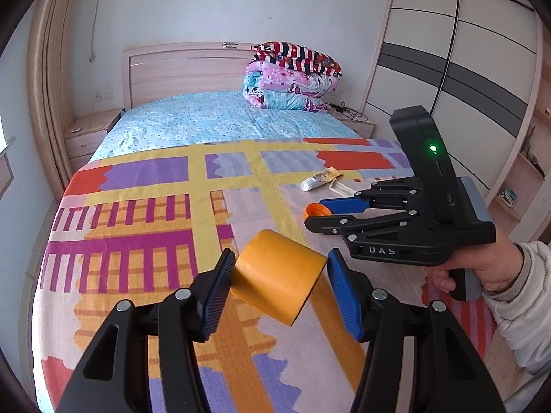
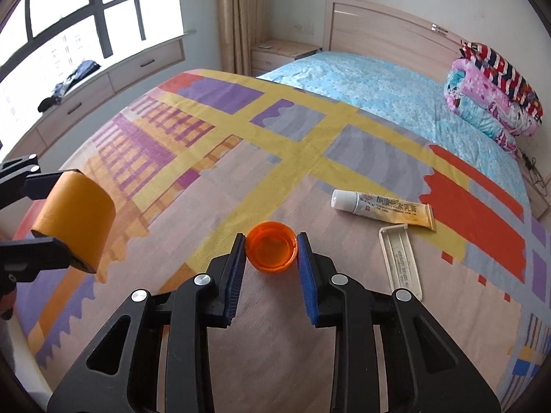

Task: Collect trash
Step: 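Grasp the orange bottle cap with the right tool while the left tool holds the tape roll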

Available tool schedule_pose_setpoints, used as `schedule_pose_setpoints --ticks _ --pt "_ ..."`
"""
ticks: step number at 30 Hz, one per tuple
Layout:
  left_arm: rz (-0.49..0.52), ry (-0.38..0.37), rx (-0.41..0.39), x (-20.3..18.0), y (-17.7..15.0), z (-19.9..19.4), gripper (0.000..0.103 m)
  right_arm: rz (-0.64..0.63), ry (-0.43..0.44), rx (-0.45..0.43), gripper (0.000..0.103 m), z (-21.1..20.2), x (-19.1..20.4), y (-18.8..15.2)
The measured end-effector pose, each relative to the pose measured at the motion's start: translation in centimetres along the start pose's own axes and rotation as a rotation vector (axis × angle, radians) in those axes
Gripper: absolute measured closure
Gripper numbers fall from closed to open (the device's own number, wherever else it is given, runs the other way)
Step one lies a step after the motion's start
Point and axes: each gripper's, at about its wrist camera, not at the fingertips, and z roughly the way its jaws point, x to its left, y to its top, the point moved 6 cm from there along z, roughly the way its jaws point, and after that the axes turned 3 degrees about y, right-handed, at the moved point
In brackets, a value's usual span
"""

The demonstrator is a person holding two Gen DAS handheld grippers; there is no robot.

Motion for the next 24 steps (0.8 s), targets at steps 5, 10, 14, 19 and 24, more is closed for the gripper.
schedule_pose_setpoints --ticks 5,10,14,19,24 --pt "0.019 -0.008 -0.018 -2.0 -0.2 -2.4 0.049 -0.02 -0.017 -0.023 0.073 -3.1 1.0 -0.6" --pt "0.033 -0.014 -0.032 -4.4 -0.6 -4.9 0.049 -0.035 -0.034 -0.052 0.073 -6.8 2.2 -1.8" --pt "0.044 -0.023 -0.045 -6.2 -1.2 -6.9 0.049 -0.038 -0.035 -0.077 0.073 -9.7 3.0 -3.1" --pt "0.061 -0.033 -0.055 -8.6 -2.1 -9.0 0.049 -0.05 -0.051 -0.103 0.073 -13.3 4.5 -5.0" --pt "0.094 -0.034 -0.061 -10.9 -3.3 -10.9 0.049 -0.077 -0.091 -0.129 0.073 -16.0 5.8 -7.2"
